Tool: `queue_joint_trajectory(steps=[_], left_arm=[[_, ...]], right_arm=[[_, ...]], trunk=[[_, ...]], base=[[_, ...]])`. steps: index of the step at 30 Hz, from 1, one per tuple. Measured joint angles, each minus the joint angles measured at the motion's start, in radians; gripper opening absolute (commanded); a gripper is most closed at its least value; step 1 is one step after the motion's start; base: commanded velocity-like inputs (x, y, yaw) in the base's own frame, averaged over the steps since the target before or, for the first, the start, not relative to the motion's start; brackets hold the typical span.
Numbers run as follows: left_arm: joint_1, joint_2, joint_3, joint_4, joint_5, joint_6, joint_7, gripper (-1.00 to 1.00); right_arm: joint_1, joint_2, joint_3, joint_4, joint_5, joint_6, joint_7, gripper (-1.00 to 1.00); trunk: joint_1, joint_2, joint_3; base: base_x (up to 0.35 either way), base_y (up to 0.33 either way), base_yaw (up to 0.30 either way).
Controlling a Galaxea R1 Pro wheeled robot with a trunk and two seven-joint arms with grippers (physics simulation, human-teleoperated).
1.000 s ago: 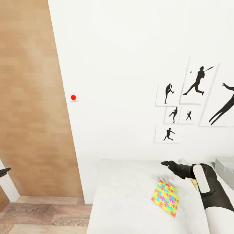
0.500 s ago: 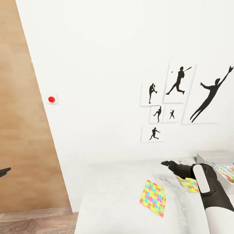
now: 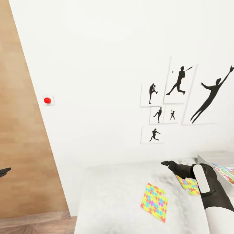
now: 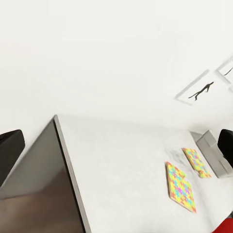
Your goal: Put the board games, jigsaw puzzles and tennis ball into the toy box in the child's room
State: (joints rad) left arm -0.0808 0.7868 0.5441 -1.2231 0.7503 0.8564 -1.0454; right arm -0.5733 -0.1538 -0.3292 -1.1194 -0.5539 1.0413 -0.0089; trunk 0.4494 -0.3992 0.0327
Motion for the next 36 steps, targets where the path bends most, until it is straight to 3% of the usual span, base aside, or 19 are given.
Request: queue_joint_trajectory(steps=[32, 36], left_arm=[[0.000, 0.000, -0.001, 0.000, 0.000, -0.006, -0.001, 1.00], [0.000, 0.000, 0.000, 0.000, 0.000, -0.006, -0.001, 1.00]], right_arm=[[-0.002, 0.011, 0.003, -0.003, -0.002, 0.000, -0.006, 1.00], [-0.015, 0.014, 0.025, -0.002, 0.005, -0.002, -0.031, 1.00]], trunk=[[0.000, 0.000, 0.000], [0.000, 0.000, 0.000]], base=[[0.014, 0.003, 0.000], [0.000, 0.000, 0.000]])
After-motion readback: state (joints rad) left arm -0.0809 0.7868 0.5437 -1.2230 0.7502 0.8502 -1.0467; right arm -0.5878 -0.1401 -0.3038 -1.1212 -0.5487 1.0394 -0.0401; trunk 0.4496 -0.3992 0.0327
